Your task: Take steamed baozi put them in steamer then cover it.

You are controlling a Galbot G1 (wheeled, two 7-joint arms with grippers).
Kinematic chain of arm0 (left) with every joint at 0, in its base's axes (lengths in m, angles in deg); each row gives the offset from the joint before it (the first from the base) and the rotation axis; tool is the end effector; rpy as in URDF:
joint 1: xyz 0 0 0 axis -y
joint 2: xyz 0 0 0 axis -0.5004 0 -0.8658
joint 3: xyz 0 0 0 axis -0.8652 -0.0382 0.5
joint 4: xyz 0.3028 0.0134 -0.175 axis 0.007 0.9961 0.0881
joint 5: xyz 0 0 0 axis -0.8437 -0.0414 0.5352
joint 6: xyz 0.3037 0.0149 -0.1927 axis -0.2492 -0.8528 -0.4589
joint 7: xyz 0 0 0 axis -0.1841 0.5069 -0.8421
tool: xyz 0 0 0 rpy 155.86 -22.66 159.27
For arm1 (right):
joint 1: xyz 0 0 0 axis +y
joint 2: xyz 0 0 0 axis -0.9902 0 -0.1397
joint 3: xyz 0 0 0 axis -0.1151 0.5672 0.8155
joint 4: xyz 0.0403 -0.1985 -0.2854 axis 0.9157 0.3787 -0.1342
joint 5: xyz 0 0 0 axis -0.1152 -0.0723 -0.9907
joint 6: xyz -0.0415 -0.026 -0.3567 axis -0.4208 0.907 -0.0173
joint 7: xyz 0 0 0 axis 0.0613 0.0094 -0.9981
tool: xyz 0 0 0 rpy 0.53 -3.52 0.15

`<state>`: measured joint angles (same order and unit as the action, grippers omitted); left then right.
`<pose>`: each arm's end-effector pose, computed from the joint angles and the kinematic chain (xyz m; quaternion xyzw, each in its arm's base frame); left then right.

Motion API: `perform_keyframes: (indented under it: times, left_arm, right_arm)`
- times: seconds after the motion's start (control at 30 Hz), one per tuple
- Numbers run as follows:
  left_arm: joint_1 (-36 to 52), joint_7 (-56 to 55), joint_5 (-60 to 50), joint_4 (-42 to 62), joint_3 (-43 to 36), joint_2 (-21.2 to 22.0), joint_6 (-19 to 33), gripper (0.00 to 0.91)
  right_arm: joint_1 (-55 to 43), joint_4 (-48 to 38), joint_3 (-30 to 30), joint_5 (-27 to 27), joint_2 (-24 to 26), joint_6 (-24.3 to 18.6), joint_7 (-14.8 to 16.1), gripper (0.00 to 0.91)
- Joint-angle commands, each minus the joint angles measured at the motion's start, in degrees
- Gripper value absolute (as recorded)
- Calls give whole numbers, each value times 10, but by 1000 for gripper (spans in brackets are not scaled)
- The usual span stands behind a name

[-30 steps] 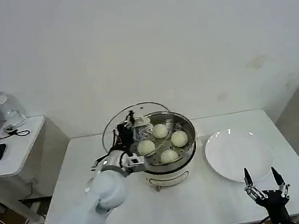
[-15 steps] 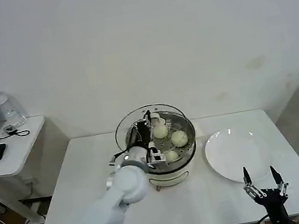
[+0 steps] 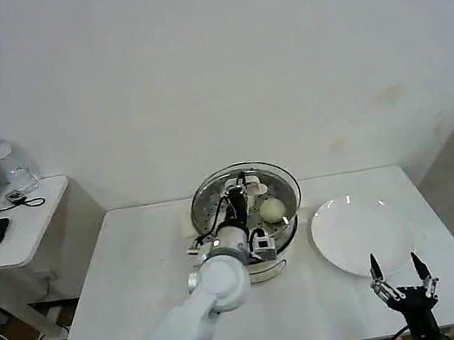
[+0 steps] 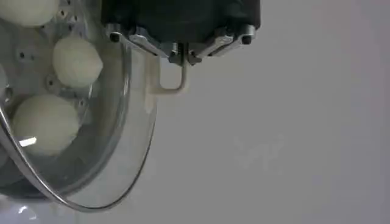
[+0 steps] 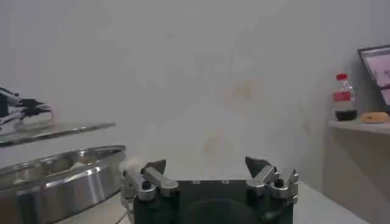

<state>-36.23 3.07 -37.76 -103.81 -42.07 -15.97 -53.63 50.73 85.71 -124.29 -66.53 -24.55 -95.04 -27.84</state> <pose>0.3605 -0.1569 -0.2180 0.1088 0.7235 0.6782 0.0682 0.1171 -0.0678 -0.3340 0.0562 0.9952 0.0752 0.0272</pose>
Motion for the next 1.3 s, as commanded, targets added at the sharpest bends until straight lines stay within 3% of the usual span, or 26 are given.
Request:
perform_keyframes:
  times: [0.03, 1.3]
  left_arm:
    - [-12, -9, -19, 21, -2, 21, -2, 0]
    - [0, -48, 11, 70, -1, 25, 0, 0]
  right_arm:
    - [4, 6, 0, 0, -1, -2, 1, 907]
    - [13, 12, 2, 2, 1, -6, 3, 907]
